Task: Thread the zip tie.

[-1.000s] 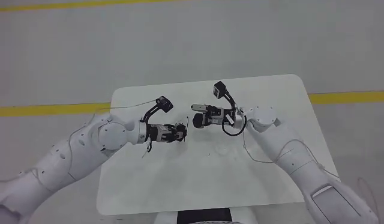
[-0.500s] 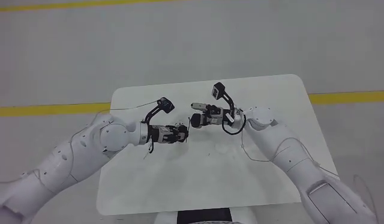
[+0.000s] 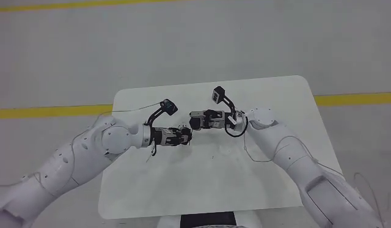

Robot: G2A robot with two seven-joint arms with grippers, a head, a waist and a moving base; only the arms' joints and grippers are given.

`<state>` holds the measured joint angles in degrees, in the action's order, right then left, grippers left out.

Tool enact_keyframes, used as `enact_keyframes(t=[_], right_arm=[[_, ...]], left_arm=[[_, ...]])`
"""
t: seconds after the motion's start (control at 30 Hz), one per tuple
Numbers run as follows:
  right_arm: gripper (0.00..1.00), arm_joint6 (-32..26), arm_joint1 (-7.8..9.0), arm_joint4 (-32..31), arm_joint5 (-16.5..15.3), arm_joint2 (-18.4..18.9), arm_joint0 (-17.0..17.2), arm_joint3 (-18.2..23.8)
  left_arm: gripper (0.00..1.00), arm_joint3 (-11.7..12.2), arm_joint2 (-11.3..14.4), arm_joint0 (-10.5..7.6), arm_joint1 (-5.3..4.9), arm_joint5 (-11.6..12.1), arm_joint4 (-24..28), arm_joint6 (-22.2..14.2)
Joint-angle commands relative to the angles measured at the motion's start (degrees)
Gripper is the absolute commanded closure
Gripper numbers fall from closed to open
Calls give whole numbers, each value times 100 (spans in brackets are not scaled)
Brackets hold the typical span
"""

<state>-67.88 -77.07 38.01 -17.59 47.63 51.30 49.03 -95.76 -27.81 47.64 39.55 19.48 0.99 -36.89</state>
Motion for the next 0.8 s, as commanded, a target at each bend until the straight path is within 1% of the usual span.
enact_keyframes(t=[0.0,0.1,0.17,0.37,0.5,0.73,0.77], right_arm=[[64,-53,-18,-9,-41,-11,-21,-62],[64,-132,-37,2,-106,-12,-33,-103],[69,-171,-48,9,-143,-3,-39,-133],[71,-197,-74,-6,-189,25,-52,-179],[74,-172,-92,-23,-189,46,-55,-195],[89,-174,-116,-67,-189,88,-50,-229],[90,-178,-118,-76,-189,98,-50,-232]], left_arm=[[100,0,0,0,0,0,0,0],[100,0,0,0,0,0,0,0],[100,0,0,0,0,0,0,0],[100,0,0,0,0,0,0,0],[100,0,0,0,0,0,0,0],[100,0,0,0,0,0,0,0],[100,0,0,0,0,0,0,0]])
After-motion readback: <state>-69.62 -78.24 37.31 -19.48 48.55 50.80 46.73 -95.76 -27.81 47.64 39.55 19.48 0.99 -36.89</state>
